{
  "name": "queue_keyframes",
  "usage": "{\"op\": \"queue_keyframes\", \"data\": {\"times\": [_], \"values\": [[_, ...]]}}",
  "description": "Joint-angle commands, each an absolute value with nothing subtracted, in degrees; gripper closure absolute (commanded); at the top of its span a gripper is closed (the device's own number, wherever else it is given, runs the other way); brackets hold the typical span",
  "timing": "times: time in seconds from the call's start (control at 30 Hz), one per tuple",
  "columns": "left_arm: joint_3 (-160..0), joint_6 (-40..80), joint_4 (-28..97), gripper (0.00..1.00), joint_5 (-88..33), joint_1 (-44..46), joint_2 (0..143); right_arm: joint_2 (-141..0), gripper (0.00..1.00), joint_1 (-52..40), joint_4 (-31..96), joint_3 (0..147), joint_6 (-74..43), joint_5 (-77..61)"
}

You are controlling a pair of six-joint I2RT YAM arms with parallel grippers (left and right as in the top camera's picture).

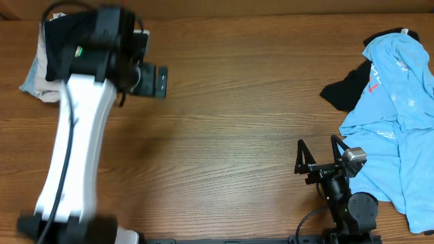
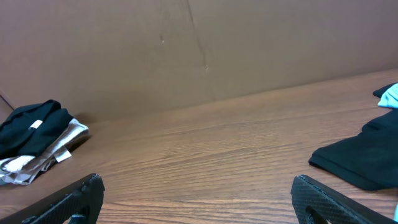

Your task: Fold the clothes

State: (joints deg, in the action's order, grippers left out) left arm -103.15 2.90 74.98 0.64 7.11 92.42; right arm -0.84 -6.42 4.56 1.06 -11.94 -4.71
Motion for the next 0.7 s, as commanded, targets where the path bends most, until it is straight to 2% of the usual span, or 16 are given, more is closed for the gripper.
{"op": "queue_keyframes", "data": {"times": [0.0,0.2,0.47,0.67], "values": [[-92.2,3.2,65.7,0.00,2.5,7.1,79.0,-0.2,0.00,-6.7,4.4,0.5,-11.9,-5.1],[-69.4,3.2,42.7,0.00,1.5,7.1,60.0,-0.2,0.00,-6.7,4.4,0.5,-11.9,-5.1],[-35.5,3.2,4.5,0.00,1.5,6.5,34.0,-0.2,0.00,-6.7,4.4,0.5,-11.9,-5.1],[-19.3,3.5,-5.1,0.00,-0.6,3.6,20.4,-0.2,0.00,-6.7,4.4,0.5,-11.9,-5.1]]}}
